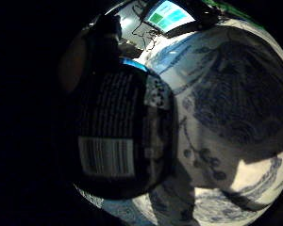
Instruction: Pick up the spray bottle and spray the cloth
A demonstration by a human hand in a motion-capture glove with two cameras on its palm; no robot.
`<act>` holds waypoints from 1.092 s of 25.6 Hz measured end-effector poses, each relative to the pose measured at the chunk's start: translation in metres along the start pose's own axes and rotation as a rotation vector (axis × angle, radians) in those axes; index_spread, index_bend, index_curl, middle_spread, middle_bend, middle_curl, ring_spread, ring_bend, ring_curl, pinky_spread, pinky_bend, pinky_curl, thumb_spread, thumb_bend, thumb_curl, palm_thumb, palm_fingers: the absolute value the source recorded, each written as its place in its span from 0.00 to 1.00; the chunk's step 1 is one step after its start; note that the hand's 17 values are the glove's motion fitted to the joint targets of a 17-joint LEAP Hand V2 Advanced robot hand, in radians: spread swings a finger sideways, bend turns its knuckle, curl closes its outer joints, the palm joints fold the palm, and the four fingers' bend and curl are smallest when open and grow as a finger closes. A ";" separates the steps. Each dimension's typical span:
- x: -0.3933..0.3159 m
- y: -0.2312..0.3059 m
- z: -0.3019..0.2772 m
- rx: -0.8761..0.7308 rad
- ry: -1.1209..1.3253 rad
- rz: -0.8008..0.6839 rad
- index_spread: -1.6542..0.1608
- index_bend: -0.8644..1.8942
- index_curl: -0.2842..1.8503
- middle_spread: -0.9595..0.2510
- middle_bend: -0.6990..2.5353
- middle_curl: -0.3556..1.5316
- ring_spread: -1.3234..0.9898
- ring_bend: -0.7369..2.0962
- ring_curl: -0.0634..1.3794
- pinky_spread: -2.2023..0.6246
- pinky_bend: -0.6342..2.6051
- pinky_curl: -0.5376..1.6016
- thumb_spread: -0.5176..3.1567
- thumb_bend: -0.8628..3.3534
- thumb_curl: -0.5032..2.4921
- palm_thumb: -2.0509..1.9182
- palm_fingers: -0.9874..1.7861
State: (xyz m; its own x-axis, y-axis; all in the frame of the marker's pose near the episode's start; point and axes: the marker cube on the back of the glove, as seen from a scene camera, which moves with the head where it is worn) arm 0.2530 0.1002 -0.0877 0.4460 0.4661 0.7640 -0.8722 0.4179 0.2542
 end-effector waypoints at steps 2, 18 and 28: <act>0.001 -0.004 0.003 0.029 0.000 -0.008 0.73 0.43 0.28 0.78 0.32 0.39 0.59 0.34 0.23 0.86 0.25 0.39 0.43 0.21 0.29 0.71 0.61; -0.067 0.016 0.014 -0.320 0.113 -0.045 0.78 0.39 0.32 0.73 0.33 0.41 0.57 0.42 0.30 0.86 0.25 0.38 0.36 0.20 0.34 0.76 0.76; -0.112 0.020 0.056 -0.649 0.254 0.140 0.80 0.37 0.33 0.73 0.33 0.42 0.57 0.42 0.30 0.86 0.25 0.38 0.36 0.20 0.35 0.75 0.76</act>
State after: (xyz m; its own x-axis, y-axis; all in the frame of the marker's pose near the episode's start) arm 0.1745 0.0123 -0.1354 0.4406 0.6837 0.5818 -0.6640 0.6843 -0.3013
